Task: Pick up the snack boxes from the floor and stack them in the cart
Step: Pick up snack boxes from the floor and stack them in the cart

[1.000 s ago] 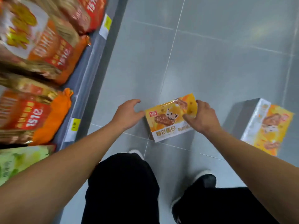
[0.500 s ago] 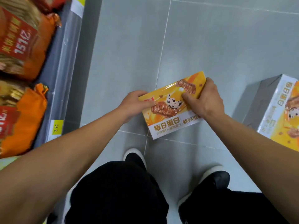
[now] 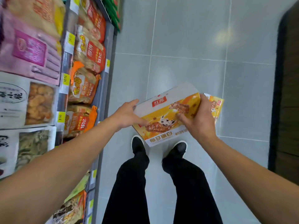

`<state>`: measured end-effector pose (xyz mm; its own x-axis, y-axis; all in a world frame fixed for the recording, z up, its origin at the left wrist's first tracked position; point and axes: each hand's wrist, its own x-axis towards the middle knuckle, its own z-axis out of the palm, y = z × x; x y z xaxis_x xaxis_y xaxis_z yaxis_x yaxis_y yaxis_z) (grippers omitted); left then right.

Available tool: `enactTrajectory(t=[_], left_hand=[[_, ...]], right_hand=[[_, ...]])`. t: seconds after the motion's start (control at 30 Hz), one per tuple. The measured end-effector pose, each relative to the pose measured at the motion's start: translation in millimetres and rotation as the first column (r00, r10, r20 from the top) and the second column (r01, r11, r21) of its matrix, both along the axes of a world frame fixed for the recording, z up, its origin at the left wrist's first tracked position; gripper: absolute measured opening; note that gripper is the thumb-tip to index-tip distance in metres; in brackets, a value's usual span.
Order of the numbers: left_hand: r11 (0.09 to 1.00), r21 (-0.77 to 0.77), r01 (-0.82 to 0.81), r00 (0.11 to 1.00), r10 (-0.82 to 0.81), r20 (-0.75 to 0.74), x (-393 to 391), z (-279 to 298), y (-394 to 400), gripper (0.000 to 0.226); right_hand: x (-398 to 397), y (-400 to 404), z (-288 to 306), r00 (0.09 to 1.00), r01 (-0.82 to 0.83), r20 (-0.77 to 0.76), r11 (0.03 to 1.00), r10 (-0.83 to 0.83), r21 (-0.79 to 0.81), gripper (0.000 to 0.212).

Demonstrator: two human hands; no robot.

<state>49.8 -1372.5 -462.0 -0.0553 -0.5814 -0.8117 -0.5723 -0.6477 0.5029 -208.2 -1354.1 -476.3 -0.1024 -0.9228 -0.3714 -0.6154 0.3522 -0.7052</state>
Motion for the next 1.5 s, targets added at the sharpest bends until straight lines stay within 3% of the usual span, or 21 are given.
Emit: enactTrajectory(t=[0.07, 0.17, 0.27, 0.33, 0.4, 0.47, 0.57, 0.7, 0.83, 1.03, 1.27, 1.5], left_hand=[[0.976, -0.054, 0.209, 0.971, -0.201, 0.133, -11.2, 45.3, 6.3, 0.08], [0.911, -0.123, 0.393, 0.897, -0.351, 0.268, -27.9, 95.0, 15.6, 0.083], [0.837, -0.159, 0.524, 0.811, -0.433, 0.394, -39.6, 123.6, 17.5, 0.088], [0.789, -0.166, 0.591, 0.755, -0.469, 0.458, -46.6, 145.8, 19.9, 0.089], [0.764, -0.172, 0.622, 0.727, -0.481, 0.491, -48.7, 163.4, 23.6, 0.089], [0.722, -0.192, 0.664, 0.7, -0.511, 0.499, -50.2, 184.0, 30.9, 0.087], [0.628, -0.26, 0.733, 0.666, -0.585, 0.464, -52.6, 215.6, 45.6, 0.108], [0.422, -0.338, 0.841, 0.538, -0.709, 0.456, -55.1, 235.8, 72.1, 0.095], [0.22, -0.369, 0.903, 0.376, -0.821, 0.431, -74.4, 240.5, 105.4, 0.091], [-0.134, -0.376, 0.917, 0.042, -0.904, 0.425, -128.8, 241.5, 176.9, 0.094], [-0.435, -0.42, 0.796, -0.263, -0.875, 0.406, -182.3, 237.0, 309.6, 0.096], [-0.532, -0.468, 0.706, -0.419, -0.846, 0.33, -200.6, 248.6, 491.2, 0.094]], right_hand=[[-14.8, 10.4, 42.6, 1.0, -0.011, 0.029, 0.999, 0.01, 0.034, 0.077], [-37.2, 28.4, 92.0, 0.999, -0.027, -0.042, 0.996, 0.03, 0.084, 0.087], [-51.2, 38.2, 122.3, 0.973, -0.082, -0.212, 0.995, 0.09, 0.048, 0.103], [-57.0, 45.4, 147.0, 0.892, -0.25, -0.393, 0.968, 0.223, -0.018, 0.11], [-54.8, 50.0, 169.5, 0.802, -0.407, -0.474, 0.913, 0.363, 0.011, 0.117], [-48.3, 59.8, 189.2, 0.748, -0.47, -0.494, 0.879, 0.444, 0.079, 0.125], [-36.0, 88.4, 209.5, 0.698, -0.468, -0.533, 0.868, 0.478, 0.166, 0.132], [-18.2, 156.6, 225.5, 0.727, -0.327, -0.559, 0.917, 0.398, 0.229, 0.129], [-5.6, 242.1, 236.7, 0.811, -0.106, -0.54, 0.964, 0.225, 0.243, 0.117], [11.5, 366.4, 252.6, 0.854, 0.272, -0.507, 0.929, -0.113, 0.252, 0.101], [44.6, 528.0, 270.7, 0.733, 0.62, -0.51, 0.75, -0.45, 0.23, 0.101], [81.2, 718.4, 267.4, 0.565, 0.793, -0.55, 0.589, -0.615, 0.156, 0.101]])
